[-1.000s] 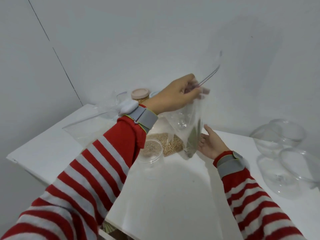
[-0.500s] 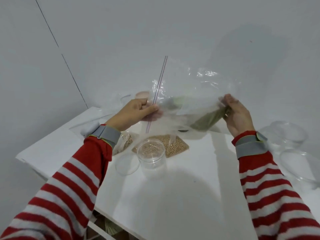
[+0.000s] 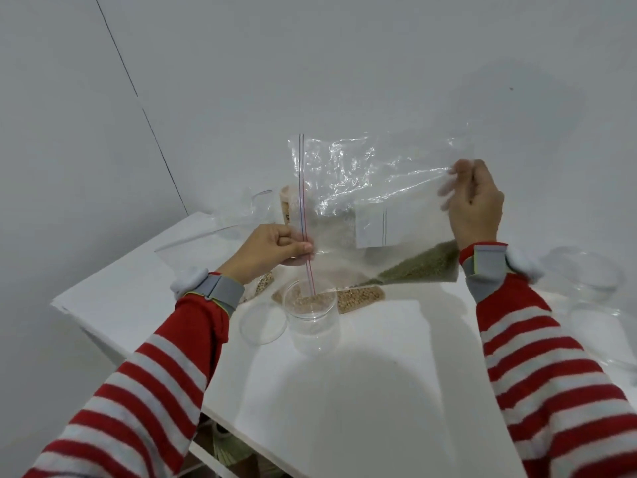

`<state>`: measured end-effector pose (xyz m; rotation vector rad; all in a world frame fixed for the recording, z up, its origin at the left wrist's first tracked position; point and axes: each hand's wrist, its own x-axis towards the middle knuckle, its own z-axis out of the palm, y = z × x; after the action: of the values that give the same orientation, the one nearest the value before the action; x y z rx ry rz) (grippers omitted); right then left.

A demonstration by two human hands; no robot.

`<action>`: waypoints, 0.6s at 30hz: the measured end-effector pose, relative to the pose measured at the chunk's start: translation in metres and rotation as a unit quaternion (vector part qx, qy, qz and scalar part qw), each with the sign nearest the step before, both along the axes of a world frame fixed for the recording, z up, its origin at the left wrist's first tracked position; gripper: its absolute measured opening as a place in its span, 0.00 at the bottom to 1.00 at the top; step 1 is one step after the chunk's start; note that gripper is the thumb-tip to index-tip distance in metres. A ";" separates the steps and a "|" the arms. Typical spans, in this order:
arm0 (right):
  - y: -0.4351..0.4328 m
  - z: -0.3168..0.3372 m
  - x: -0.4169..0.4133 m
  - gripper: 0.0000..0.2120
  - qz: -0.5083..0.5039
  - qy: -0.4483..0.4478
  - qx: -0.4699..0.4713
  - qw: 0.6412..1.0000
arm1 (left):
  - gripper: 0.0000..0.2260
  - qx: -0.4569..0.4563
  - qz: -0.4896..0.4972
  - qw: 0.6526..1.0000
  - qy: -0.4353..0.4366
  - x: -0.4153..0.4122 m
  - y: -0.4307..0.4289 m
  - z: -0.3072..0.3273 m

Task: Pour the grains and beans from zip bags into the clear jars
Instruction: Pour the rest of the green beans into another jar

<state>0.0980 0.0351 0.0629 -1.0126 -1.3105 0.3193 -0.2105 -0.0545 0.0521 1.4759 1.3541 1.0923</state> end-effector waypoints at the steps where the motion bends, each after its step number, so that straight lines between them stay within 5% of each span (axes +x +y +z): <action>1: 0.002 -0.002 -0.002 0.14 -0.034 -0.041 0.016 0.998 | 0.09 -0.001 0.001 1.000 0.001 -0.002 -0.002 -0.003; 6: 0.009 0.005 -0.018 0.16 -0.073 -0.139 0.061 0.986 | 0.10 -0.003 0.025 0.999 -0.030 -0.014 -0.008 -0.020; 14: 0.007 0.026 -0.021 0.06 0.209 0.044 -0.045 0.976 | 0.11 -0.007 0.041 0.999 -0.020 -0.019 -0.012 -0.038; 18: 0.004 0.024 -0.017 0.09 0.183 -0.018 -0.017 0.983 | 0.10 0.000 0.046 0.999 -0.023 -0.018 -0.009 -0.040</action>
<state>0.0807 0.0387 0.0864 -0.8040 -1.5293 0.6054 -0.2289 -0.0634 0.0119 1.3917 1.4004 1.1773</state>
